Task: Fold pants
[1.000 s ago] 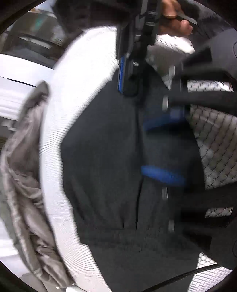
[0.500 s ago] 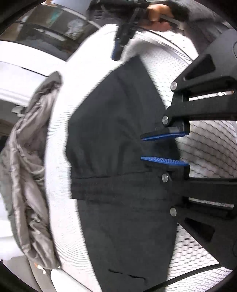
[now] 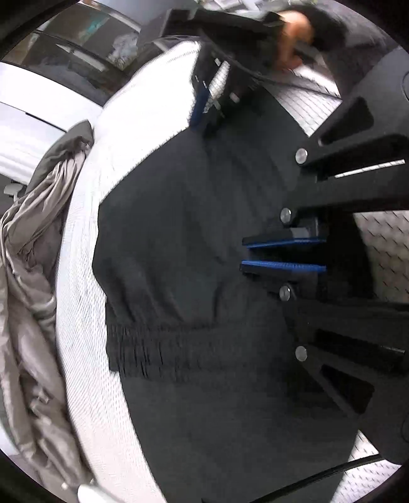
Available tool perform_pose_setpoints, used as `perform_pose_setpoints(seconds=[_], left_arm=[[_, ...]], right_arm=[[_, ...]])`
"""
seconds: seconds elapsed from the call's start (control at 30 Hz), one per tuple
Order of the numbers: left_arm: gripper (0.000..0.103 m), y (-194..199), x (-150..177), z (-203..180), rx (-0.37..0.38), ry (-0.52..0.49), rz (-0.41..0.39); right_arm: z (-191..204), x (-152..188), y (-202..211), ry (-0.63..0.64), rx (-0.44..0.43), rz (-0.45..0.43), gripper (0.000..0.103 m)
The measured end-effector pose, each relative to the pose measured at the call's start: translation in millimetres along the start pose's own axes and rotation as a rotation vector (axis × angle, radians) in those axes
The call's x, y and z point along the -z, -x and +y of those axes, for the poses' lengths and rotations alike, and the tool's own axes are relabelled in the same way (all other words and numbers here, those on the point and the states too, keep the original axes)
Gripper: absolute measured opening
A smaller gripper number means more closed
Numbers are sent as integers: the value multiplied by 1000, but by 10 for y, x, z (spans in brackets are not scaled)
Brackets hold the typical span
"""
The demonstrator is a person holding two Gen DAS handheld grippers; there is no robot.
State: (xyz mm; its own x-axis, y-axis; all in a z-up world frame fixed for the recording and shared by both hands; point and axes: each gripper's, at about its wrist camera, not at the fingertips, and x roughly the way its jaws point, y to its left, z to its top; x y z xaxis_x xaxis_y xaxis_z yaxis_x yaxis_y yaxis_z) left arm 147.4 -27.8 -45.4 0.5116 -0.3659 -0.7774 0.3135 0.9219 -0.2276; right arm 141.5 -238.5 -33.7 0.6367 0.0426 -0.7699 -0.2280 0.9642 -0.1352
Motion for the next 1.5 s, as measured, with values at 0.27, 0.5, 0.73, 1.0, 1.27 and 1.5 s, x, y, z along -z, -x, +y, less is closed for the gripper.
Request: perform_pose_setpoints(seconds=[0.27,0.5,0.73,1.0,1.27,1.5], left_arm=[[14,252,-169,-176,-58,-50,-98],[17,-332,-411,-92,-73,-26,3],[17,-184,-287,176,-30,45,-16],[19,296,-326,13,-96,45,-138],[22,-318,-682,44,-103,16,-20],[22,-388,-568,211,-59,-5,-16]], right_arm=[[-391,-5,300,-184,-223,-129,35],[189,-416,-221,-132,-335,-27,38],[194,-300,-265,112,104,25,43],[-179,-305,182,-108,-121,-114,44],[238,-776,-260,-92,-269,-54,45],[321,-667,-596,38,-137,29,45]])
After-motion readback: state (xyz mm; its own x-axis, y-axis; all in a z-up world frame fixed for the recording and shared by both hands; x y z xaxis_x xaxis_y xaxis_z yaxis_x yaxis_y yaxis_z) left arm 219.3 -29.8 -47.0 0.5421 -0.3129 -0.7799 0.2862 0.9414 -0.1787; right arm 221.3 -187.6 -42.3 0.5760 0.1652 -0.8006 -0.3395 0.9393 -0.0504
